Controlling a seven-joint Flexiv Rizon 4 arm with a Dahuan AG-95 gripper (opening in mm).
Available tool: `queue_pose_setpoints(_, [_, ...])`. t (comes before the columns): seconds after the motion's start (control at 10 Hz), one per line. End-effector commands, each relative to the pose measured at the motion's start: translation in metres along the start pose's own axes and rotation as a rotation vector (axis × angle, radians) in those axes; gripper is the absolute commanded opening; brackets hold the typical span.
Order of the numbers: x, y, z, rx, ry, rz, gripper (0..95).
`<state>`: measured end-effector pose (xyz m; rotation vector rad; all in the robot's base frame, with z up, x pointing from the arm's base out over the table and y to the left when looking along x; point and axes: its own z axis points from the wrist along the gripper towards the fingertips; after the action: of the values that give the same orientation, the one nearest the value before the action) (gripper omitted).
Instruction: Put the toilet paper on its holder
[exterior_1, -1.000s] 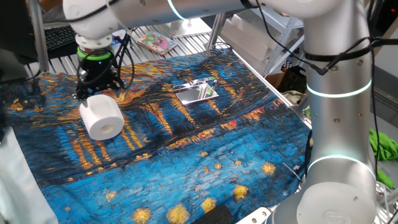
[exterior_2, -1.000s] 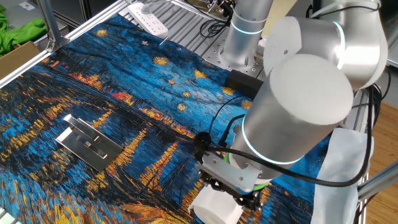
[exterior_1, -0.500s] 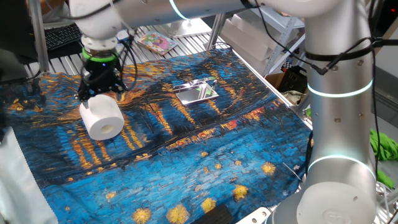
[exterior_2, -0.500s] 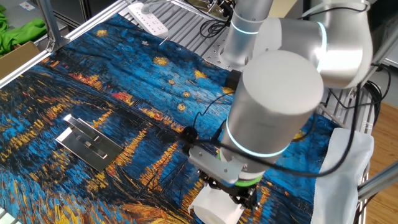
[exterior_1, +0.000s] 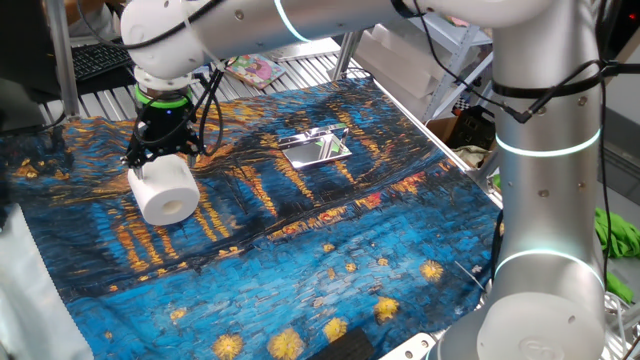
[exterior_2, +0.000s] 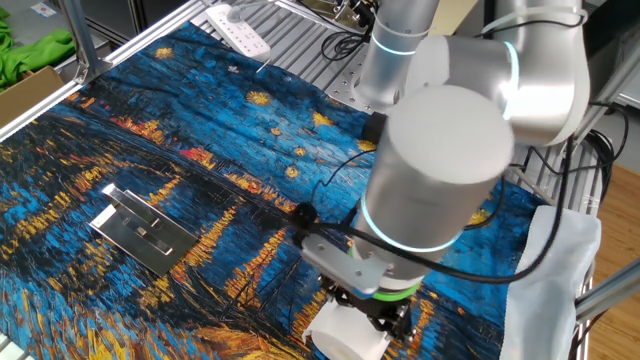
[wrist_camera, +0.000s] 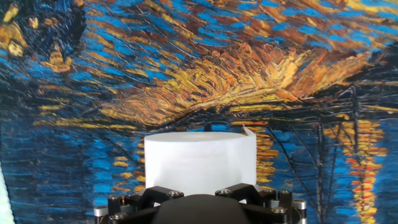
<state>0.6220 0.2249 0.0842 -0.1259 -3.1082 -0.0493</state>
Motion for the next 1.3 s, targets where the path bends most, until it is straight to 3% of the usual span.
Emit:
queue_pose_setpoints(0.1, [0.000,0.000,0.005,0.000,-0.013,0.001,95.0])
queue_pose_setpoints(1.1, [-0.002,0.002,0.025,0.006,-0.087,0.008,95.0])
queue_pose_setpoints(1.2, [-0.002,0.003,0.025,0.007,-0.091,0.004,76.0])
queue_pose_setpoints(1.3, [-0.002,0.003,0.025,0.022,-0.094,0.006,76.0])
